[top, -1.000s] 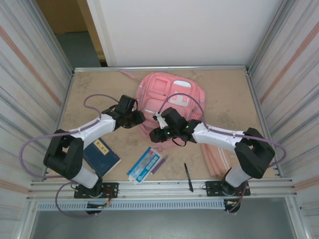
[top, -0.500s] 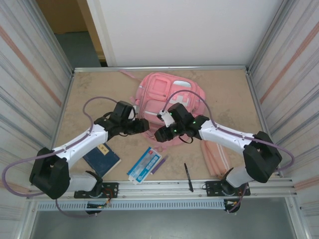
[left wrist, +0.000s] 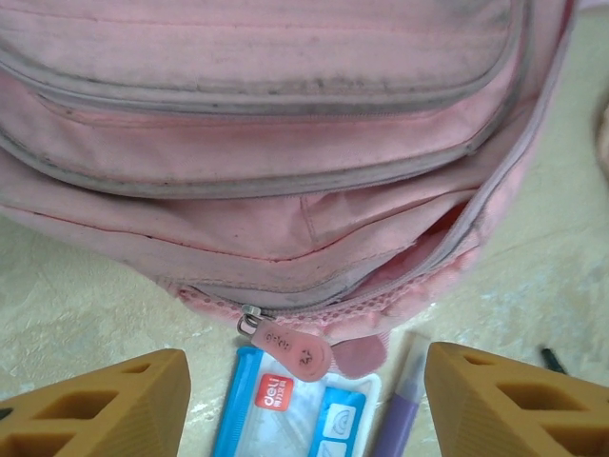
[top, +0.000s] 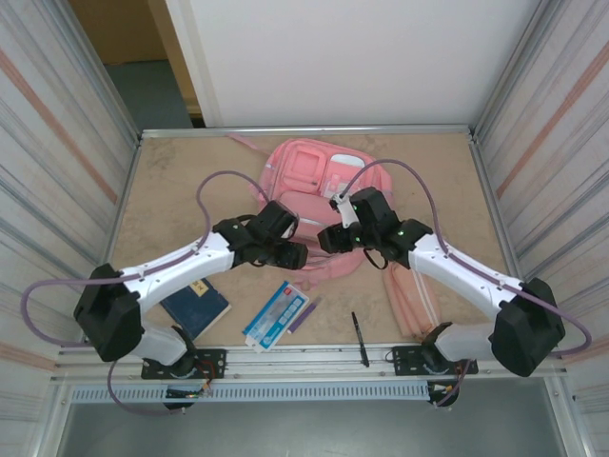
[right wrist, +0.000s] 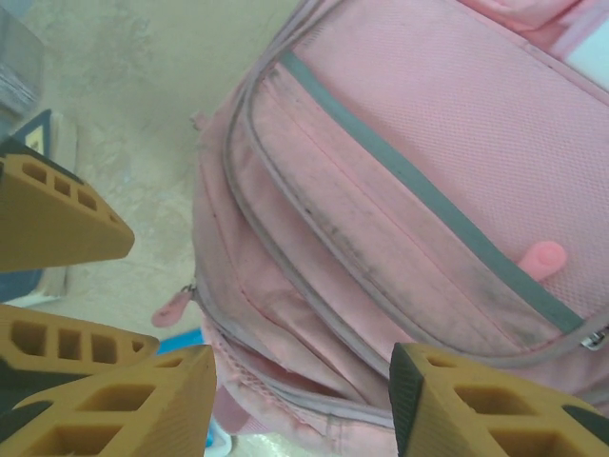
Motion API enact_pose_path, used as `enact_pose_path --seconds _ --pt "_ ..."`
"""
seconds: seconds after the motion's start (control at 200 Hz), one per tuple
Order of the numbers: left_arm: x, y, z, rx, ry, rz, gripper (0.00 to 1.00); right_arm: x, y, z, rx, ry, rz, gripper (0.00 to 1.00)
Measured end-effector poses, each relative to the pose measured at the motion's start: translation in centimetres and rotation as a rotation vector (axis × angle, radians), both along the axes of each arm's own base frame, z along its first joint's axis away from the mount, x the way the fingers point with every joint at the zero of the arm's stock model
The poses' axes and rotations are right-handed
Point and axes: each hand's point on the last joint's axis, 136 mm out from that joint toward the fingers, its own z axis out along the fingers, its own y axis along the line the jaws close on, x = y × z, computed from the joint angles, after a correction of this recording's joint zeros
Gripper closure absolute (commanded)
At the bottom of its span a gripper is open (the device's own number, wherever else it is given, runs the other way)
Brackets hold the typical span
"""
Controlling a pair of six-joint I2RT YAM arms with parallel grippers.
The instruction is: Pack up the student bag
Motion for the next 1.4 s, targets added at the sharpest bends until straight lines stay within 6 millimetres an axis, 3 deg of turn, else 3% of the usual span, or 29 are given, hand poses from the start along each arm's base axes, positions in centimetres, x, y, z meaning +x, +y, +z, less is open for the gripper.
enact_pose_path --seconds 0.281,0.481,0.641,0.857,0.997,1.233,1.398 --pt "0.0 0.0 -2.5 0.148 0.034 -0.027 0.48 -0.3 -0.4 -1.5 0.016 0.039 -0.030 0.49" --pt "1.0 -0.1 -3.2 0.227 0.021 -0.024 0.82 -0.6 0.3 -1.6 0.076 0.066 -0.031 0.49" --pt "1.0 0.2 -3.3 0.249 0.019 -0.037 1.00 -0.7 0.4 -1.6 0.088 0.074 -0.030 0.49" --pt "1.1 0.4 -3.0 0.245 0.010 -0.041 1.00 -1.1 0.6 -1.8 0.074 0.078 -0.013 0.48" --pt "1.2 1.4 -2.6 0.203 0.020 -0.017 1.00 -3.0 1.9 -1.8 0.024 0.056 0.104 0.45" --pt "1.3 2.1 -1.1 0.057 -0.003 0.009 1.00 -6.8 4.3 -0.2 -0.089 -0.288 0.471 0.34" --pt "1.4 2.5 -1.2 -0.076 0.003 0.031 1.00 -5.5 4.6 -2.4 -0.202 -0.374 0.576 0.36"
